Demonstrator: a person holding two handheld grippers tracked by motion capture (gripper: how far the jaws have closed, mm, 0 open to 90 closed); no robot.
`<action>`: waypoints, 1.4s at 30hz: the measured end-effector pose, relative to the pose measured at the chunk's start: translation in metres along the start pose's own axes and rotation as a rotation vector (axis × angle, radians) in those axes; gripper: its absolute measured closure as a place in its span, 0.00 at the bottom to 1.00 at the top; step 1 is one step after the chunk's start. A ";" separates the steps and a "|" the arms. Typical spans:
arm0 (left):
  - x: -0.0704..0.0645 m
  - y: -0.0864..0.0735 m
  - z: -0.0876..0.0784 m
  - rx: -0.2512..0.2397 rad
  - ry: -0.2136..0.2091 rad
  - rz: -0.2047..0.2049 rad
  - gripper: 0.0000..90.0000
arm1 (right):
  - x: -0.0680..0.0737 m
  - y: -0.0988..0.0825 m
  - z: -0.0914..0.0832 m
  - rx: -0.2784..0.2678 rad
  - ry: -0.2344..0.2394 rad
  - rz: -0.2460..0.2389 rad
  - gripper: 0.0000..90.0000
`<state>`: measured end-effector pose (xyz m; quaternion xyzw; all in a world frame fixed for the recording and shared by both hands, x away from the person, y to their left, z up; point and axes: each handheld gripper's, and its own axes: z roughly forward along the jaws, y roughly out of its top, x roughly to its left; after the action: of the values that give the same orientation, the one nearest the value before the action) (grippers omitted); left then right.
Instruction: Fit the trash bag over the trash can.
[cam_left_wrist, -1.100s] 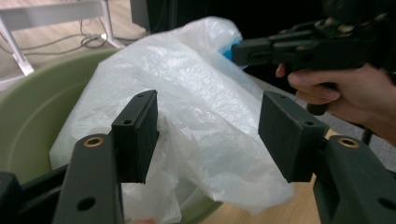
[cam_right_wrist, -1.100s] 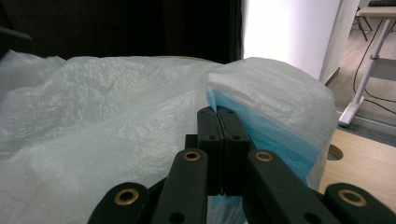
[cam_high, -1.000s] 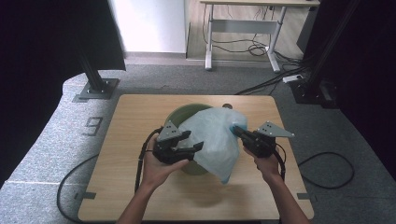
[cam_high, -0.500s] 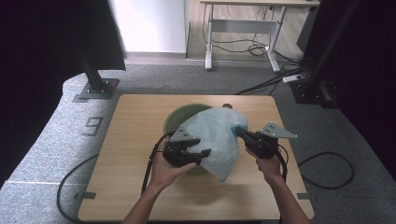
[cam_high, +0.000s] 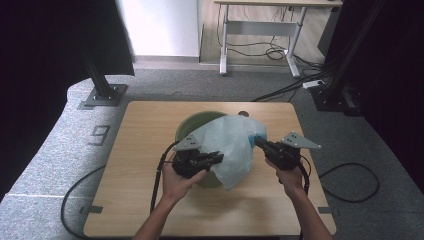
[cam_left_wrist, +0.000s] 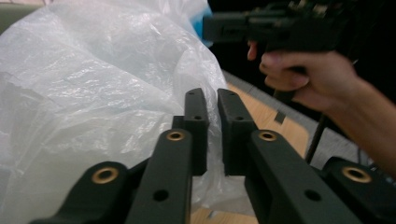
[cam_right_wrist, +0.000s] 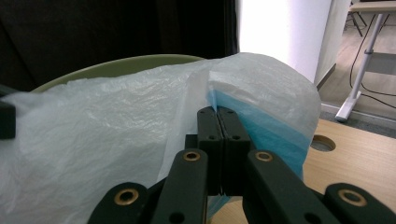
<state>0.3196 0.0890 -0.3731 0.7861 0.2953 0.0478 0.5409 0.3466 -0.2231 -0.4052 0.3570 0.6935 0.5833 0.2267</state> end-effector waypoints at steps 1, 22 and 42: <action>0.001 0.001 -0.002 -0.012 0.003 0.000 0.95 | 0.000 0.000 0.000 0.000 0.001 0.000 0.97; 0.067 -0.009 -0.079 -0.220 0.203 -0.191 0.99 | 0.008 -0.006 -0.007 -0.015 0.024 -0.056 0.73; 0.079 -0.013 -0.082 -0.215 0.230 -0.222 0.99 | 0.029 -0.034 -0.012 -0.013 0.065 -0.090 0.54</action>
<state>0.3461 0.2005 -0.3700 0.6755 0.4333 0.1087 0.5866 0.3118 -0.2112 -0.4323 0.3050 0.7119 0.5884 0.2323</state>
